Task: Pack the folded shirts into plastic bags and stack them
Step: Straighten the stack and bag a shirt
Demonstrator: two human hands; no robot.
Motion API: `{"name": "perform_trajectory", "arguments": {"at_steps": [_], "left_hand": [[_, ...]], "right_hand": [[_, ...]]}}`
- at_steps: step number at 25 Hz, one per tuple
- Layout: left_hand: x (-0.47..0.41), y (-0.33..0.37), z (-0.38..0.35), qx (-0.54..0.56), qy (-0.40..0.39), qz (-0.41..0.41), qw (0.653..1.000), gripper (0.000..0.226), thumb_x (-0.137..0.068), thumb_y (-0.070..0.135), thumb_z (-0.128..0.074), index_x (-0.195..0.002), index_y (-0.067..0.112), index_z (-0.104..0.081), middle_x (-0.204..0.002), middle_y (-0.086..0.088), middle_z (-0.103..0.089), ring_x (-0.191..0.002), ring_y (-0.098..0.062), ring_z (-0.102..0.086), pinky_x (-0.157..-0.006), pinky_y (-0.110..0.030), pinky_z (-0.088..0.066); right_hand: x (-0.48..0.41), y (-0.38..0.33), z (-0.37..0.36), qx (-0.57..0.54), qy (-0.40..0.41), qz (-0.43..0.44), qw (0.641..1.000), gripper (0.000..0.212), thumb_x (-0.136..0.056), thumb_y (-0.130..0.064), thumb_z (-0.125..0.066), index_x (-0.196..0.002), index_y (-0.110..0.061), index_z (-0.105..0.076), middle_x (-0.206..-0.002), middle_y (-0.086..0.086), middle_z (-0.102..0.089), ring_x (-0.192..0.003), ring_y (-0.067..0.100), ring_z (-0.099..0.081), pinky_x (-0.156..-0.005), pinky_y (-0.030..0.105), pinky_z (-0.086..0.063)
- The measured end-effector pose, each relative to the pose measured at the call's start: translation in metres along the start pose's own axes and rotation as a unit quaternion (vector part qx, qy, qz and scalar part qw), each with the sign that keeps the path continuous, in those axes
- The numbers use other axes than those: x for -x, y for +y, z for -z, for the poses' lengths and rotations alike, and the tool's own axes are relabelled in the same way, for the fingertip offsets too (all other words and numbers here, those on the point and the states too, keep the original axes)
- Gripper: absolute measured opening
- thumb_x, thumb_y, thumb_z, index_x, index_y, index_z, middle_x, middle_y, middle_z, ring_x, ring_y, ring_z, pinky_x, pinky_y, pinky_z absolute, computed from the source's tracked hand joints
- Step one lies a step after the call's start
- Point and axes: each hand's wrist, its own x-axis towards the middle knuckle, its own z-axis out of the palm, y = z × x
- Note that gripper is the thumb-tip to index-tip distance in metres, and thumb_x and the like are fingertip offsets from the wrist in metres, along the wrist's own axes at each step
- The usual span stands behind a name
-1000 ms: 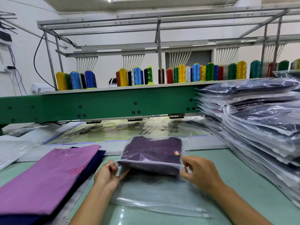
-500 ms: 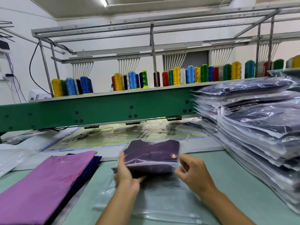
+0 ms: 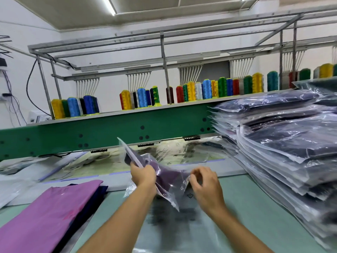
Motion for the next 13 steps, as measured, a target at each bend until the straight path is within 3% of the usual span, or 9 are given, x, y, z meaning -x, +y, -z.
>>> {"name": "perform_trajectory", "arguments": {"at_steps": [3, 5, 7, 10, 12, 13], "left_hand": [[-0.008, 0.047, -0.009, -0.011, -0.043, -0.029, 0.999, 0.045, -0.091, -0.005, -0.045, -0.129, 0.012, -0.061, -0.106, -0.011, -0.068, -0.091, -0.031, -0.063, -0.088, -0.041, -0.057], [-0.007, 0.079, -0.016, 0.003, -0.080, -0.049, 0.996, 0.038, -0.090, -0.005, -0.044, -0.119, 0.007, -0.065, -0.094, -0.009, -0.067, -0.081, -0.026, -0.061, -0.073, -0.033, -0.054], [-0.003, 0.107, -0.022, 0.019, -0.128, -0.060, 0.990, 0.033, -0.089, -0.006, -0.044, -0.112, 0.006, -0.065, -0.088, -0.008, -0.066, -0.076, -0.022, -0.061, -0.059, -0.028, -0.049], [0.005, 0.137, -0.034, 0.029, -0.202, -0.063, 0.977, 0.032, -0.084, -0.008, -0.043, -0.105, 0.006, -0.063, -0.083, -0.011, -0.065, -0.071, -0.022, -0.063, -0.045, -0.023, -0.049], [0.011, 0.148, -0.041, 0.032, -0.230, -0.070, 0.970, 0.027, -0.082, -0.008, -0.044, -0.098, 0.005, -0.061, -0.079, -0.011, -0.062, -0.066, -0.022, -0.061, -0.043, -0.023, -0.048], [0.012, 0.151, -0.045, 0.032, -0.236, -0.073, 0.969, 0.023, -0.081, -0.008, -0.045, -0.092, 0.005, -0.060, -0.075, -0.010, -0.060, -0.064, -0.022, -0.058, -0.046, -0.024, -0.047]], "right_hand": [[-0.048, 0.005, 0.003, 0.010, -0.036, -0.164, 0.986, 0.010, -0.093, -0.028, -0.053, -0.089, -0.024, -0.060, -0.097, 0.001, -0.063, -0.093, 0.022, -0.057, -0.083, 0.036, -0.048], [-0.076, 0.013, 0.012, -0.038, -0.058, -0.258, 0.964, 0.026, -0.095, -0.036, -0.046, -0.097, -0.014, -0.060, -0.095, 0.007, -0.063, -0.081, 0.023, -0.055, -0.077, 0.037, -0.047], [-0.092, 0.015, 0.019, -0.093, -0.155, -0.328, 0.927, 0.046, -0.095, -0.052, -0.047, -0.114, -0.012, -0.060, -0.096, 0.010, -0.061, -0.076, 0.021, -0.051, -0.074, 0.033, -0.043], [-0.096, 0.017, 0.022, -0.174, -0.316, -0.389, 0.848, 0.064, -0.088, -0.075, -0.049, -0.120, -0.021, -0.064, -0.117, 0.014, -0.068, -0.097, 0.032, -0.066, -0.085, 0.035, -0.054], [-0.095, 0.015, 0.024, -0.238, -0.352, -0.412, 0.806, 0.060, -0.091, -0.070, -0.050, -0.112, -0.015, -0.066, -0.110, 0.016, -0.069, -0.100, 0.033, -0.066, -0.082, 0.039, -0.056], [-0.095, 0.013, 0.026, -0.243, -0.352, -0.407, 0.807, 0.055, -0.095, -0.063, -0.051, -0.112, -0.012, -0.066, -0.110, 0.017, -0.067, -0.099, 0.031, -0.065, -0.084, 0.039, -0.053]]}}
